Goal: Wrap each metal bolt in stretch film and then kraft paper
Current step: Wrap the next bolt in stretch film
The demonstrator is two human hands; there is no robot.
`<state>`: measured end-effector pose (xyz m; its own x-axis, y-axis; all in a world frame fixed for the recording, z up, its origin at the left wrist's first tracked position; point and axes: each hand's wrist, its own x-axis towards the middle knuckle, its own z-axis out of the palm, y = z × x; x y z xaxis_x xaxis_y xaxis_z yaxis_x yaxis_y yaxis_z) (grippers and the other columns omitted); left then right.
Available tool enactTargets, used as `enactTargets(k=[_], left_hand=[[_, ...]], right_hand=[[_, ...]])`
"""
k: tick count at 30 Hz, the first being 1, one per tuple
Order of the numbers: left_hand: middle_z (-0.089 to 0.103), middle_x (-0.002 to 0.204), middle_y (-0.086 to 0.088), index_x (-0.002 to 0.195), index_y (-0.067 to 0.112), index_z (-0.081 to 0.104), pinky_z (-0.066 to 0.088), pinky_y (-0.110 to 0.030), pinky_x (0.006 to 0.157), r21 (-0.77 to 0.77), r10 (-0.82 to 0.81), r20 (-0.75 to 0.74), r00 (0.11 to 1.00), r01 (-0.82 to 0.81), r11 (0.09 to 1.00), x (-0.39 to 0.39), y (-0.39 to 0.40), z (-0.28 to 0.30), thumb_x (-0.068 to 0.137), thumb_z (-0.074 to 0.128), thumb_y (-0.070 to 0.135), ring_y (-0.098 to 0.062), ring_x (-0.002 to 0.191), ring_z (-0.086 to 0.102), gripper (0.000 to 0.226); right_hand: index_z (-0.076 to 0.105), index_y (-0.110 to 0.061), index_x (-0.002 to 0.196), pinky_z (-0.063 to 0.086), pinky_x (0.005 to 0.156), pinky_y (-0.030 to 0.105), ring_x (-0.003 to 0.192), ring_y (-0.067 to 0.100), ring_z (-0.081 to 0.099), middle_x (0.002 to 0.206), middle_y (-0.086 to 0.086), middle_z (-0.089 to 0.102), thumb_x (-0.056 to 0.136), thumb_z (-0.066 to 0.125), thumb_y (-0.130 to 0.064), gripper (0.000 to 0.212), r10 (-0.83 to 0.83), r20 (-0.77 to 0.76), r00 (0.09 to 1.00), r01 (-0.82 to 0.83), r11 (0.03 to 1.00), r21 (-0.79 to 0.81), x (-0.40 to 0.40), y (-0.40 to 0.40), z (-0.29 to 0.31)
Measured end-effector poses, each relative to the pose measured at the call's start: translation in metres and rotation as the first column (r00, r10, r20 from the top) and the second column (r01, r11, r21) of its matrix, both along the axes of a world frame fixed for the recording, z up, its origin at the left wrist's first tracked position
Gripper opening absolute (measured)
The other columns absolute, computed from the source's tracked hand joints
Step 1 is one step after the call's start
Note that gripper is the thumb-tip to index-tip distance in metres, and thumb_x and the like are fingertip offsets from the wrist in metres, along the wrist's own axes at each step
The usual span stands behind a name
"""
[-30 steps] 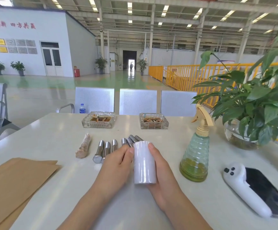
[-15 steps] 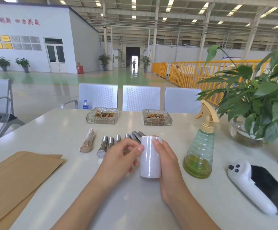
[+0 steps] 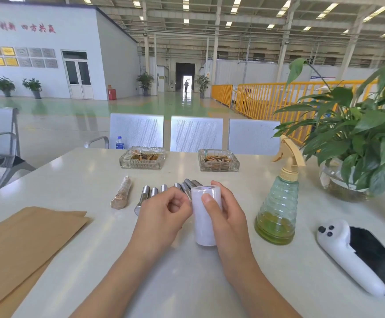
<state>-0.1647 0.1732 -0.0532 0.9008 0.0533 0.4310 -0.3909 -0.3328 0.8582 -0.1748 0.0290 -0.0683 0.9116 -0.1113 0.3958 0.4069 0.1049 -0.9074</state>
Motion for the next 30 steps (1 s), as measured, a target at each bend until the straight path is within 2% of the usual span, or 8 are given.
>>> enactTargets(k=[4, 7, 10, 13, 16, 22, 27, 30], left_hand=[[0.061, 0.060, 0.003, 0.072, 0.022, 0.067, 0.046, -0.014, 0.052, -0.082, -0.002, -0.032, 0.999, -0.001, 0.997, 0.001, 0.002, 0.001, 0.089, 0.063, 0.004, -0.011, 0.056, 0.056, 0.025], [0.062, 0.063, 0.000, 0.076, 0.016, 0.067, 0.048, -0.018, 0.053, -0.131, -0.030, -0.056, 0.998, 0.022, 0.991, 0.001, 0.001, 0.003, 0.089, 0.060, 0.001, -0.013, 0.057, 0.057, 0.021], [0.065, 0.073, -0.005, 0.082, 0.008, 0.065, 0.052, -0.027, 0.054, -0.259, -0.126, -0.139, 0.982, 0.086, 0.962, 0.002, 0.001, 0.006, 0.094, 0.055, 0.004, -0.015, 0.064, 0.061, 0.017], [0.067, 0.081, -0.002, 0.089, 0.008, 0.064, 0.053, -0.029, 0.053, -0.312, -0.240, -0.235, 0.942, 0.161, 0.936, 0.002, 0.001, 0.006, 0.101, 0.058, 0.034, -0.016, 0.068, 0.065, 0.029], [0.064, 0.082, -0.004, 0.094, 0.012, 0.063, 0.054, -0.030, 0.057, -0.139, -0.241, -0.210, 0.948, 0.215, 0.967, 0.000, -0.002, -0.001, 0.084, 0.072, 0.062, -0.014, 0.071, 0.068, 0.051], [0.058, 0.079, -0.002, 0.095, 0.005, 0.059, 0.054, -0.028, 0.057, -0.138, -0.360, -0.171, 0.917, 0.339, 0.931, 0.002, 0.003, 0.000, 0.101, 0.061, 0.025, -0.014, 0.070, 0.062, 0.021], [0.059, 0.074, -0.013, 0.086, 0.012, 0.056, 0.054, -0.034, 0.059, 0.013, -0.265, -0.093, 0.960, 0.268, 0.963, 0.001, 0.001, -0.004, 0.105, 0.051, 0.013, -0.021, 0.068, 0.060, 0.020], [0.060, 0.065, -0.003, 0.078, 0.015, 0.053, 0.055, -0.039, 0.061, -0.022, -0.196, -0.085, 0.977, 0.195, 0.981, 0.002, 0.000, -0.004, 0.101, 0.049, 0.008, -0.023, 0.065, 0.060, 0.025]], right_hand=[[0.070, -0.032, 0.095, 0.050, 0.071, 0.023, 0.080, 0.007, 0.064, 0.087, -0.011, 0.069, 0.090, 0.062, -0.051, 0.022, 0.068, -0.107, 0.992, -0.056, 0.992, 0.110, 0.002, -0.005, 0.001], [0.067, -0.022, 0.091, 0.046, 0.080, 0.040, 0.083, 0.017, 0.061, 0.089, 0.003, 0.062, 0.088, 0.063, -0.054, 0.032, 0.117, -0.175, 0.978, -0.083, 0.978, 0.191, 0.003, -0.005, 0.001], [0.069, -0.017, 0.099, 0.046, 0.084, 0.044, 0.088, 0.021, 0.062, 0.094, 0.007, 0.065, 0.087, 0.063, -0.054, 0.039, 0.147, -0.200, 0.969, -0.096, 0.965, 0.244, 0.005, -0.005, 0.001], [0.070, -0.020, 0.101, 0.051, 0.080, 0.039, 0.086, 0.018, 0.067, 0.094, 0.004, 0.071, 0.089, 0.061, -0.052, 0.034, 0.148, -0.165, 0.975, -0.109, 0.969, 0.223, 0.007, -0.006, 0.000], [0.069, -0.022, 0.106, 0.056, 0.069, 0.033, 0.086, 0.019, 0.071, 0.096, 0.005, 0.073, 0.093, 0.060, -0.047, 0.030, 0.131, -0.123, 0.984, -0.106, 0.975, 0.196, 0.007, -0.007, -0.001], [0.068, -0.030, 0.115, 0.057, 0.073, 0.035, 0.089, 0.019, 0.072, 0.104, 0.005, 0.076, 0.093, 0.059, -0.049, 0.031, 0.132, -0.100, 0.986, -0.111, 0.976, 0.187, 0.005, -0.007, 0.002], [0.070, -0.042, 0.108, 0.056, 0.064, 0.022, 0.084, 0.010, 0.074, 0.100, -0.006, 0.077, 0.094, 0.057, -0.049, 0.020, 0.110, -0.120, 0.987, -0.093, 0.986, 0.139, 0.003, -0.005, 0.002], [0.069, -0.035, 0.116, 0.057, 0.080, 0.035, 0.102, 0.018, 0.073, 0.111, -0.002, 0.075, 0.101, 0.052, -0.050, 0.027, 0.105, -0.224, 0.969, -0.069, 0.984, 0.161, 0.003, -0.003, 0.004]])
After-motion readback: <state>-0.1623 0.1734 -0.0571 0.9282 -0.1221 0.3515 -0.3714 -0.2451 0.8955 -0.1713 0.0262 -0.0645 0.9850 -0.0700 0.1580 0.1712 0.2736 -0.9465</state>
